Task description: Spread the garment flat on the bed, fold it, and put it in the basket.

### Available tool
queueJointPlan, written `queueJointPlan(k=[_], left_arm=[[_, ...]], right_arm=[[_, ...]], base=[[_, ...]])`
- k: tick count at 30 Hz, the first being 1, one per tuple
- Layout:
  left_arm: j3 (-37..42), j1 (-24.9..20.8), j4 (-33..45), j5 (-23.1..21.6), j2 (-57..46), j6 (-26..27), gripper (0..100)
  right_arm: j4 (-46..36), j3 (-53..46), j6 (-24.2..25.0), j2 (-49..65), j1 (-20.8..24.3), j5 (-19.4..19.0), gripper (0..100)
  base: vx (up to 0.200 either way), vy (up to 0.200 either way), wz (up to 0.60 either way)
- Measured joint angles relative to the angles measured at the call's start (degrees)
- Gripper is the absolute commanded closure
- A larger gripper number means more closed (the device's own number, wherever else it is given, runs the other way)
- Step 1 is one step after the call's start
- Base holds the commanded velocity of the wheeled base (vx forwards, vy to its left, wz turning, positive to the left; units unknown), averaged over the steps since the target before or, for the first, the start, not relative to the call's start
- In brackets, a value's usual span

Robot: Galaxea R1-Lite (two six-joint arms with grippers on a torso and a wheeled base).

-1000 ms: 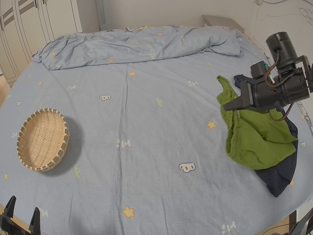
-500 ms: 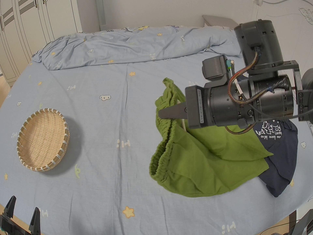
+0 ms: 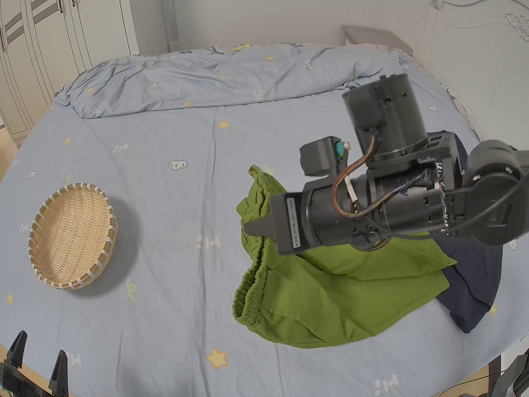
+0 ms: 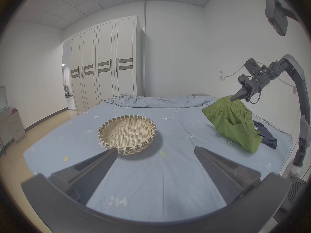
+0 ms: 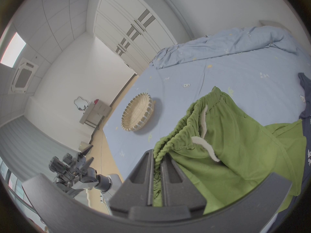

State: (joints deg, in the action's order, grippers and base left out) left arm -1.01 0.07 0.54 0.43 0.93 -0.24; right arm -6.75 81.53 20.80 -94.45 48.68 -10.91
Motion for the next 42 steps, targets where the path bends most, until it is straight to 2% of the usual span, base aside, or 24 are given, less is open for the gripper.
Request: queueJointPlan(k=[1, 7, 12, 22, 28, 38, 42], left_arm=[[0.0, 0.0, 0.0, 0.0, 0.0, 0.0, 0], [0.0, 0.0, 0.0, 0.0, 0.0, 0.0, 0], [0.0, 0.0, 0.0, 0.0, 0.0, 0.0, 0], [0.0, 0.0, 0.0, -0.1, 0.0, 0.2, 0], [0.0, 0.0, 0.0, -0.2, 0.0, 0.5, 0], [0.0, 0.0, -0.8, 0.0, 0.0, 1.6, 0], [-1.3, -0.2, -3.5, 0.4, 0.1, -0.2, 0]], right_arm=[[0.0, -0.2, -0.6, -0.5, 0.1, 0.0, 0], [0.1, -1.4, -2.2, -3.8, 0.8, 2.6, 0], [0.0, -2.9, -4.6, -6.4, 1.6, 3.2, 0], [-0.2, -6.3, -4.6, -7.8, 1.6, 4.6, 0], [-0.2, -12.3, -4.4, -2.8, -1.4, 4.7, 0], [2.8, -23.9, -4.4, 9.3, -10.2, 3.9, 0], [3.7, -26.3, -4.5, 12.2, -11.9, 3.2, 0]], base=[[0.0, 0.0, 0.0], [0.0, 0.0, 0.0], [0.0, 0.0, 0.0], [0.0, 0.0, 0.0], [0.0, 0.0, 0.0], [0.0, 0.0, 0.0], [0.0, 0.0, 0.0]])
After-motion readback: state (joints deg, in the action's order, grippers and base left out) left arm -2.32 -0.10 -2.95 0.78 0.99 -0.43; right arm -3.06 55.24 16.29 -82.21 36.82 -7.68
